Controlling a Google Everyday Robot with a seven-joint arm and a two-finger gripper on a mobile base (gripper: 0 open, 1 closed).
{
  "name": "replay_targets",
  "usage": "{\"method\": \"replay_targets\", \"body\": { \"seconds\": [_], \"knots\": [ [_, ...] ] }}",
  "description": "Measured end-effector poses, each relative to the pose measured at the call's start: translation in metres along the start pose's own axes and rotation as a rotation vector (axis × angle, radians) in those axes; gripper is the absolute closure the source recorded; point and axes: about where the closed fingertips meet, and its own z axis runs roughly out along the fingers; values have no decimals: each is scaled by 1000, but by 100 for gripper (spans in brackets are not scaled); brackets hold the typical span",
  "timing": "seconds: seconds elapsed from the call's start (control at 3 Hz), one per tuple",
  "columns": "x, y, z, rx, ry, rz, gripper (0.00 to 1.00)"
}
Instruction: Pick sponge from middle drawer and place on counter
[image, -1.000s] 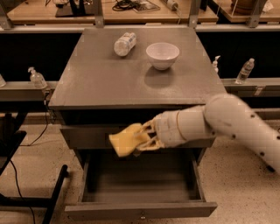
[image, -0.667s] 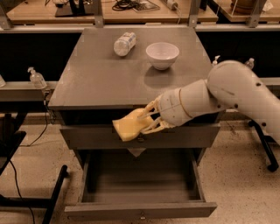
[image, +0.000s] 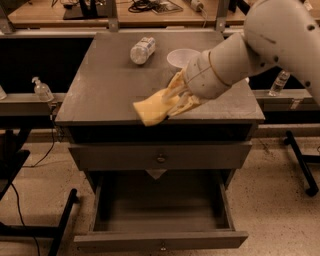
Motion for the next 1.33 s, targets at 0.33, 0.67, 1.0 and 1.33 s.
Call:
{"method": "replay_targets", "body": {
  "seconds": [0.33, 0.67, 1.0, 1.33],
  "knots": [
    [27, -21, -21, 0, 93, 108, 100],
    [53, -18, -42, 41, 174, 203, 100],
    [69, -15, -56, 73, 229, 264, 100],
    [69, -15, -55, 72, 229, 265, 100]
  ]
}}
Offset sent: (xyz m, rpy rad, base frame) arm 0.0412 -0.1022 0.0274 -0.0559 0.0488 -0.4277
